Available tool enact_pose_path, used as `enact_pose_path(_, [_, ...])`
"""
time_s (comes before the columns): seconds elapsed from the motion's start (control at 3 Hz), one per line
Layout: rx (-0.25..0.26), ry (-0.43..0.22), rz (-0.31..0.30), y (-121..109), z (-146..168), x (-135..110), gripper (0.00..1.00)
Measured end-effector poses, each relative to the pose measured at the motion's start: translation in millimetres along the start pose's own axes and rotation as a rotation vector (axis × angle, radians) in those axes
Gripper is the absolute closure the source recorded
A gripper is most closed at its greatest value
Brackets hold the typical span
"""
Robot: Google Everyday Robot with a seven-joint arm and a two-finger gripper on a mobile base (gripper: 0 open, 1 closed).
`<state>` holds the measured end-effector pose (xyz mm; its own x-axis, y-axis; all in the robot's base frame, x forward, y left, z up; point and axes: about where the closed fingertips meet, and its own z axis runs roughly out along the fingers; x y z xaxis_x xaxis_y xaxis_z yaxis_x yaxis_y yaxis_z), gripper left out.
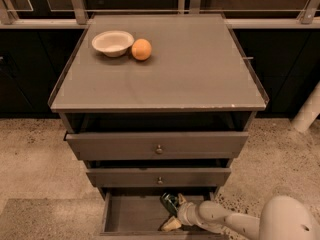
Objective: Pick green can from bottom drawer and place on counter
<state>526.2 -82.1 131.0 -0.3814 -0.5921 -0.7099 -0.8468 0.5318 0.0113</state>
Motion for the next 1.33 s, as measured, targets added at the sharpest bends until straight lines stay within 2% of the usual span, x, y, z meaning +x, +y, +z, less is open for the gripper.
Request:
enact_pose_path(0.33, [-0.006,0.011,-0.007,1.4,1.0,4.1,0.18])
enact_pose_path(1.33, [-0.006,0.011,-0.007,1.5,1.1,4.1,0.88])
